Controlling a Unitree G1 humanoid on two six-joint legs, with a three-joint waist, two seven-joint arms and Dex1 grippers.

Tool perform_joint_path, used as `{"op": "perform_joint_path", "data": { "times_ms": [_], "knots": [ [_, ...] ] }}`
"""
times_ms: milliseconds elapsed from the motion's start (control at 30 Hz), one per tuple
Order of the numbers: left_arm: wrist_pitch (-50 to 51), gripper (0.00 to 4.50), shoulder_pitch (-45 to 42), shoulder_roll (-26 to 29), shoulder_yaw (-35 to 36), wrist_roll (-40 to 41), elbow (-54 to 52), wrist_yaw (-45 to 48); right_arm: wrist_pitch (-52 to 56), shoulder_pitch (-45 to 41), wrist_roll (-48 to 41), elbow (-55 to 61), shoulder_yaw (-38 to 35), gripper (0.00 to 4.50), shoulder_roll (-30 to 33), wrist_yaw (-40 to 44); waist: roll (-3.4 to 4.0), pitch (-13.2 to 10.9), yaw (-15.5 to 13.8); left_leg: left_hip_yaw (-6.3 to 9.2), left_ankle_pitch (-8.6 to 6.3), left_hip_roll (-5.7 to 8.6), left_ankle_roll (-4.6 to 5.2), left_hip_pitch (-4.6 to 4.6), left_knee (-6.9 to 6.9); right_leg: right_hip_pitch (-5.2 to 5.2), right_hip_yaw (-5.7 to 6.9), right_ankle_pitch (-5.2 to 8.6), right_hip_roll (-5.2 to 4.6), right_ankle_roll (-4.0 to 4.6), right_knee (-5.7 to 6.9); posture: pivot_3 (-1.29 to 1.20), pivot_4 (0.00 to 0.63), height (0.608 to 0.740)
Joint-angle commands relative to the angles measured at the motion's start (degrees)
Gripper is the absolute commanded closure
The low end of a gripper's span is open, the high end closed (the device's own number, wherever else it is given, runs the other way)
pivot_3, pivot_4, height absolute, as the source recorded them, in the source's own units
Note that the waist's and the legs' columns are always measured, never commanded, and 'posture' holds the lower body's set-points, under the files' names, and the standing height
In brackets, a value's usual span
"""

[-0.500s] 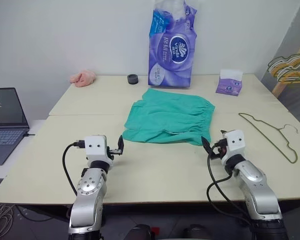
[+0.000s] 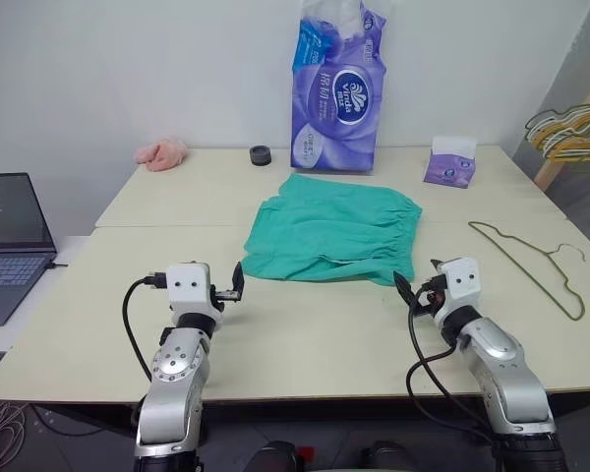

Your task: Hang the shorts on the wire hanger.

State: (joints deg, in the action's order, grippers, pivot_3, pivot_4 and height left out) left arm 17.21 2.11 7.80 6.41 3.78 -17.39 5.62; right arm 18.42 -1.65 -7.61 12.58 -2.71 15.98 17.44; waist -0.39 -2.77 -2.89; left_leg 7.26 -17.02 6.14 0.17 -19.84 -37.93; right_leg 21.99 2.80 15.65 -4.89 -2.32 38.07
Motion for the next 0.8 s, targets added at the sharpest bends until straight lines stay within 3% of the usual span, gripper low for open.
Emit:
{"op": "perform_joint_path", "data": {
  "times_ms": [33, 333, 500, 633, 800],
  "knots": [
    [-2.1, 0.00, 0.4, 1.4, -0.6, 0.2, -1.9, 1.9, -0.7, -0.8, -0.2, 2.5, 0.0, 0.03, 1.0, 1.0, 0.00, 0.0, 0.0, -0.02, 0.00, 0.00, 0.01, 0.00, 0.00, 0.00, -0.02, 0.00, 0.00, 0.00, 0.00, 0.01, 0.003, 0.740],
    [-8.9, 0.00, 0.0, 5.4, -2.2, 2.2, -0.2, 9.9, -2.6, 1.2, -2.5, 6.9, 4.5, 0.03, 7.4, 13.0, 0.00, 0.0, 0.0, -0.11, -0.11, -0.03, 0.20, -0.01, 0.00, 0.03, -0.08, 0.00, 0.01, -0.02, -0.03, -0.01, 0.006, 0.740],
    [-12.2, 0.00, -5.2, 12.8, -6.4, -3.1, 6.2, 15.5, -4.0, 0.9, -1.7, 10.1, 7.2, 0.03, 13.7, 19.6, 0.00, 0.0, 0.0, -0.13, -0.13, -0.05, 0.23, -0.01, -0.01, 0.02, -0.09, -0.01, 0.04, -0.10, -0.05, -0.03, 0.007, 0.740],
    [-12.8, 0.00, -9.9, 15.9, -7.6, -4.4, 12.0, 17.8, -3.5, 0.1, -1.6, 10.9, 7.5, 0.03, 14.8, 20.3, -0.02, 0.0, 0.1, -0.15, -0.13, -0.08, 0.23, 0.00, -0.02, 0.03, -0.12, -0.03, 0.07, -0.10, -0.05, -0.04, 0.007, 0.740],
    [-18.5, 0.00, -16.6, 20.6, -12.4, -11.9, 23.0, 19.4, -2.0, -0.4, -2.0, 12.4, 7.7, 0.03, 15.2, 20.7, -0.03, 0.0, 0.2, -0.18, -0.12, -0.08, 0.21, -0.03, 0.00, 0.08, -0.16, -0.20, 0.07, 0.16, -0.08, -0.06, 0.010, 0.740]
  ]
}}
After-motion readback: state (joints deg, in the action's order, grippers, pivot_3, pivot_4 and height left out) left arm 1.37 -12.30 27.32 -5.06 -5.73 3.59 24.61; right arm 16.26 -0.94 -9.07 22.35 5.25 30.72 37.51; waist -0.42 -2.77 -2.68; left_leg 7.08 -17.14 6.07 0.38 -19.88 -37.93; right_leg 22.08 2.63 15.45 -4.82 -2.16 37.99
